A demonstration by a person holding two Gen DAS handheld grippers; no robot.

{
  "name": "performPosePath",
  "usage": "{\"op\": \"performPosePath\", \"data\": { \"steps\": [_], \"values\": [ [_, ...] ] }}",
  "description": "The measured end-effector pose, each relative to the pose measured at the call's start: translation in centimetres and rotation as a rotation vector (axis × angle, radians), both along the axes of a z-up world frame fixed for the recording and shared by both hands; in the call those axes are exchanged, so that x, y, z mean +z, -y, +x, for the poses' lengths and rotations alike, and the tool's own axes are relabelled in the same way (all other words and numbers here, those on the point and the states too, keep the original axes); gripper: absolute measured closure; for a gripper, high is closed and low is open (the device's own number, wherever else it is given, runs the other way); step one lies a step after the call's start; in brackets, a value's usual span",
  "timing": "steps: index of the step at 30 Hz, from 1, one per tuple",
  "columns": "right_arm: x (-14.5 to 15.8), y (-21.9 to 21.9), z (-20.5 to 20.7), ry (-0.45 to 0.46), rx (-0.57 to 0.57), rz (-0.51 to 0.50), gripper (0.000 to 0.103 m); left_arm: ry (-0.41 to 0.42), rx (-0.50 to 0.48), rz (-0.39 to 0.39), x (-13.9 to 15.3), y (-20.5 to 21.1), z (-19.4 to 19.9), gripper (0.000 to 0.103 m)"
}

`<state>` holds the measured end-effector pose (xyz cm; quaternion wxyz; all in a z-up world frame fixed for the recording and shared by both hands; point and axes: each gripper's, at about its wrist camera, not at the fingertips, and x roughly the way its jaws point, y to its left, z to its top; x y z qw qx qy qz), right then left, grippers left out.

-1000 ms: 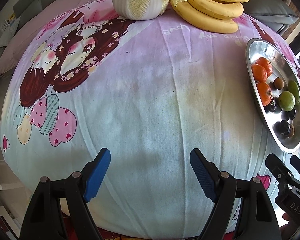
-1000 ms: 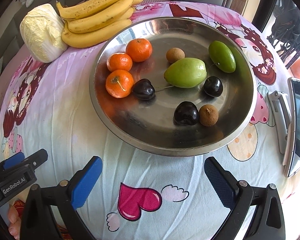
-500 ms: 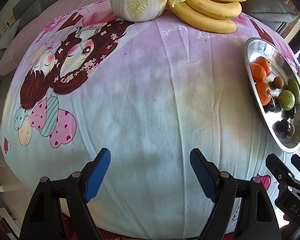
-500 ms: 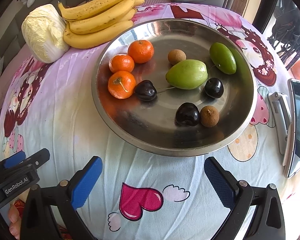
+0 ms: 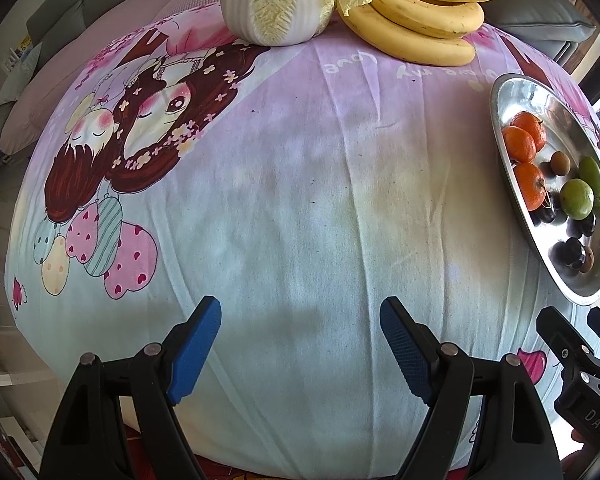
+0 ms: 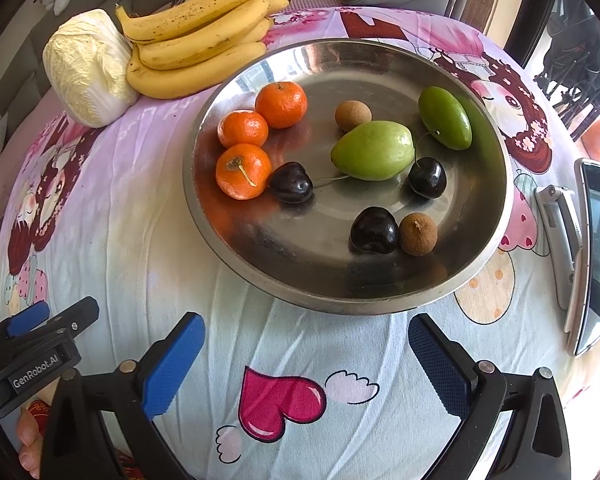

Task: Organize fruits

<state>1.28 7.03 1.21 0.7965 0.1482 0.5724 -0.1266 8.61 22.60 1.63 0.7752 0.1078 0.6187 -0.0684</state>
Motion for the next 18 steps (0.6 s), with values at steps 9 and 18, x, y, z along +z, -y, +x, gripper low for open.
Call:
{"op": "performPosePath", "data": {
  "steps": [9,18],
  "values": [
    [0.03,0.00,0.02,-0.001,-0.001,0.000,0.000,0.000,0.004,0.000,-0.04,0.10,-0.02,0.021],
    [-0.07,0.03,0.01,-0.003,-0.006,-0.003,0.000,-0.002,0.013,-0.001,-0.05,-0.01,0.02,0.021]
  ]
}}
